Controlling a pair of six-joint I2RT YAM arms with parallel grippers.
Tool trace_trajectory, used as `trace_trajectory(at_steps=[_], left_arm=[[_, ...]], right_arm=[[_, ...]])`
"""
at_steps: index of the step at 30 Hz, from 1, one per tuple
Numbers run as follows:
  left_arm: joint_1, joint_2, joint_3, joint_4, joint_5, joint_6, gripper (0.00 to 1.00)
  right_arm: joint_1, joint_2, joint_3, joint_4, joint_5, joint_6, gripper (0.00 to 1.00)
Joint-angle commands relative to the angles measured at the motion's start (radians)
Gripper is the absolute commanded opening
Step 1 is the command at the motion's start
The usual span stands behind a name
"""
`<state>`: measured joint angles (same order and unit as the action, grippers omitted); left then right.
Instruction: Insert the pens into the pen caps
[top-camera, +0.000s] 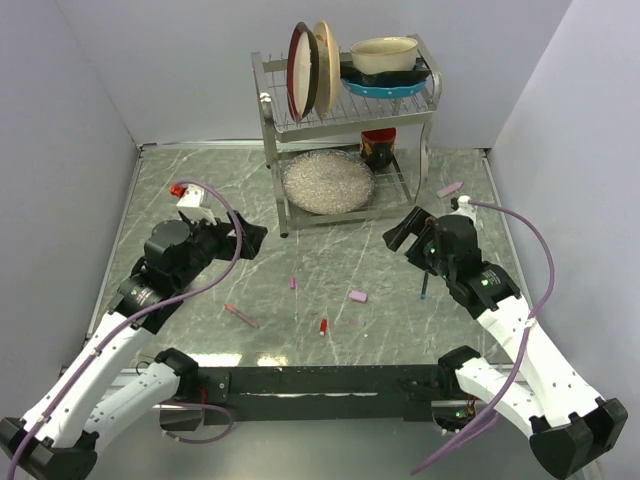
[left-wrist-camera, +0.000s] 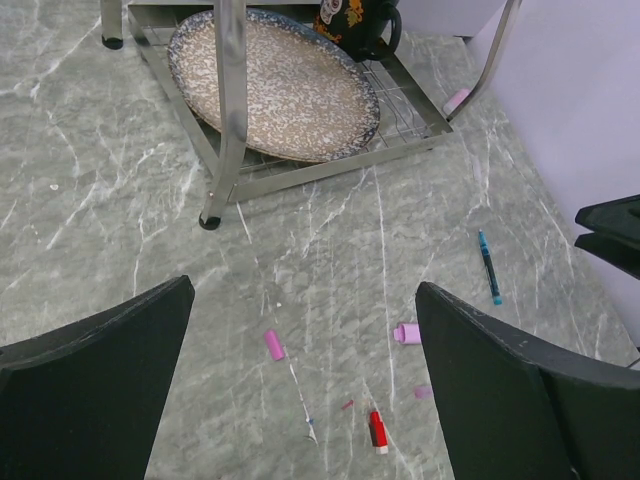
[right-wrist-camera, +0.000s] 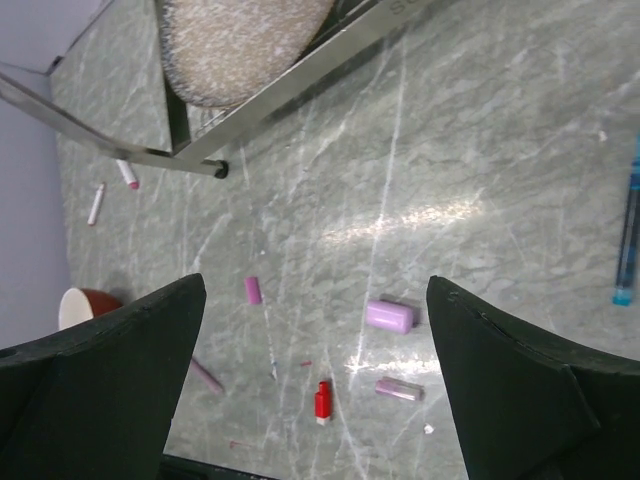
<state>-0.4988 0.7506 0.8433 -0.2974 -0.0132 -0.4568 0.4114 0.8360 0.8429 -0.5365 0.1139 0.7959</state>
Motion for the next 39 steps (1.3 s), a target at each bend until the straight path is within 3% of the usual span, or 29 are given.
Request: trace_trajectory(at_steps=[1, 7, 14, 16, 17, 19, 23, 28, 39], left_arm=[[0.005, -0.01, 0.0, 0.034, 0.016, 0.017, 0.99], [0.005, -0.022, 0.0, 0.03, 0.016, 0.015, 0.99], [0.005, -0.043, -0.007, 0.041, 0.016, 0.009, 0.99], [0.005, -0.048, -0.012, 0.043, 0.016, 0.007, 0.99], [0.005, -0.05, -0.012, 0.044, 0.016, 0.007, 0.99], [0.005, -0.05, -0.01, 0.041, 0.015, 0.009, 0.99], [0.005, -0.051, -0.012, 0.044, 0.016, 0.007, 0.99], [0.005, -0.051, -0.015, 0.049, 0.018, 0.006, 1.0], [0.005, -0.051, -0.013, 0.05, 0.016, 0.006, 1.0]], right_arm=[[-0.006, -0.017, 0.01, -0.036, 0.084, 0.014, 1.0], [-0.005, 0.029, 0.007, -0.117, 0.09, -0.006, 0.99], [-0.008, 0.219, 0.004, -0.253, 0.216, 0.022, 0.94], [-0.006, 0.288, 0.016, -0.275, 0.26, 0.006, 0.88], [-0.006, 0.325, 0.031, -0.305, 0.314, 0.008, 0.8], [-0.014, 0.342, 0.025, -0.316, 0.354, 0.012, 0.72], [-0.083, 0.374, -0.024, -0.235, 0.287, -0.053, 0.6], [-0.201, 0.394, -0.076, -0.145, 0.121, -0.144, 0.57], [-0.229, 0.508, -0.059, -0.105, 0.119, -0.185, 0.46]])
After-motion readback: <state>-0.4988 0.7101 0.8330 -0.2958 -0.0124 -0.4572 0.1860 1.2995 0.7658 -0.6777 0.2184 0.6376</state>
